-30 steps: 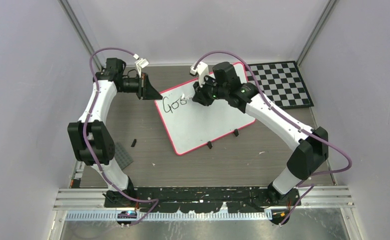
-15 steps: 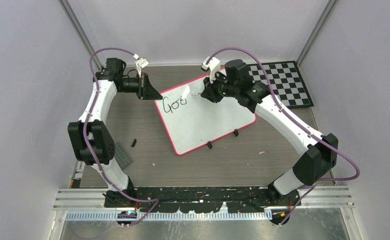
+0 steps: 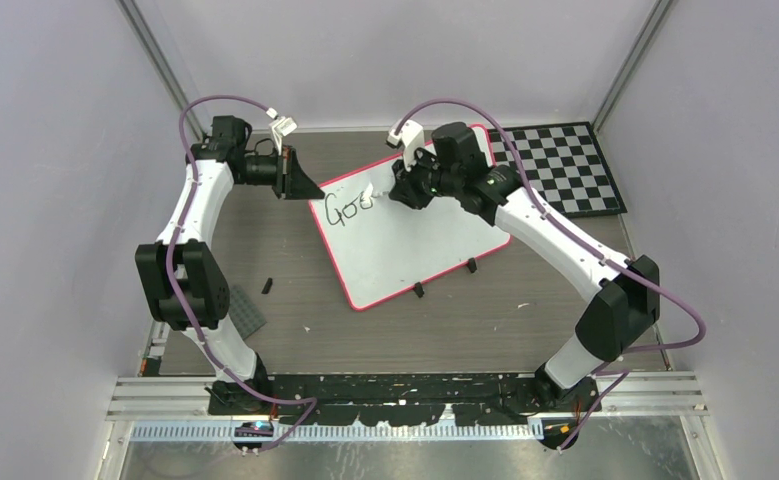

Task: Write a sentence on the whiteboard

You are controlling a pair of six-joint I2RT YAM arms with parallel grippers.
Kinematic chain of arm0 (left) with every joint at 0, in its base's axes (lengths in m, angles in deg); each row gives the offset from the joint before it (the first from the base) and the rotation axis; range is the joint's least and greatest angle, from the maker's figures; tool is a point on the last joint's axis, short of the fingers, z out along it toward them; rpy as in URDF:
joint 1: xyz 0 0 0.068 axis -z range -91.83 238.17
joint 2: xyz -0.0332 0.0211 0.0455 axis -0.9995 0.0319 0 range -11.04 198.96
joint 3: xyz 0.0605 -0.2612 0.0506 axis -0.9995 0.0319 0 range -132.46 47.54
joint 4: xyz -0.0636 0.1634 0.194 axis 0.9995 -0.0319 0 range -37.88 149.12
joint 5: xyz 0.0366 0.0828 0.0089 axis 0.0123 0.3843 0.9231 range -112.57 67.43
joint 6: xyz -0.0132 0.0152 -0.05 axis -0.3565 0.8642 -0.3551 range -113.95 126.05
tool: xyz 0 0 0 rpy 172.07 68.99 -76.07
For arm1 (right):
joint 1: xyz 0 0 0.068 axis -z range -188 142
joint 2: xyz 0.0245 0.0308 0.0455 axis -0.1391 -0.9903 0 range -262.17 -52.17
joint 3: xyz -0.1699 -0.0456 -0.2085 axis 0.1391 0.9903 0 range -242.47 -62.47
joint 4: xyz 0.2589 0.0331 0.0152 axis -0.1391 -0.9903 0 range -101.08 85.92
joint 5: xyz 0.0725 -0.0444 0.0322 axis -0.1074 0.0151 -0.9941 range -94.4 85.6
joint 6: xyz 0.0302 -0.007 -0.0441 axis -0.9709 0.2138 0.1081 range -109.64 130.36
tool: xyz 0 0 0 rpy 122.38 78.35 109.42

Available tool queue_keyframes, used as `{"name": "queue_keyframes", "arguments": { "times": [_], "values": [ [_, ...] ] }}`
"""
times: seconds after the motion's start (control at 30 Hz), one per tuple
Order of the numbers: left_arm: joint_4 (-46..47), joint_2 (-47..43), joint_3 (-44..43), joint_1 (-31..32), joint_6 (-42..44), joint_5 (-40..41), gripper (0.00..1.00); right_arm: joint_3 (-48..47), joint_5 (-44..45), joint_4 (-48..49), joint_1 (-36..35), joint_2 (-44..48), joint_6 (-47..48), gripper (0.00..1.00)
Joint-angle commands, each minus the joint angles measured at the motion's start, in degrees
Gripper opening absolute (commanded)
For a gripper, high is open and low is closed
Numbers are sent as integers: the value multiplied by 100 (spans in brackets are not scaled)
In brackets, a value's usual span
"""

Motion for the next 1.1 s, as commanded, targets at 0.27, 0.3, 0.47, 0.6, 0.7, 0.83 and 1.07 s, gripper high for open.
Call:
{"name": "queue_keyframes", "arguments": {
  "times": [0.27,0.3,0.47,0.6,0.7,0.83,1.07],
  "values": [
    [-134,41,-69,61,241,159,0,-2,146,145,-84,44,271,0],
    [-149,41,-61,64,251,157,0,63,159,114,-80,81,315,0],
    [-189,41,-60,60,303,158,0,353,224,-43,-36,290,378,0],
    [-232,41,-69,62,332,159,0,456,270,-81,25,385,417,0],
    [-244,48,-71,59,345,155,0,345,290,-67,70,326,431,0],
    [-244,63,-85,67,341,137,0,-49,299,7,113,135,346,0],
    [-244,71,-137,62,342,147,0,-618,247,124,163,-183,237,0]
  ]
}}
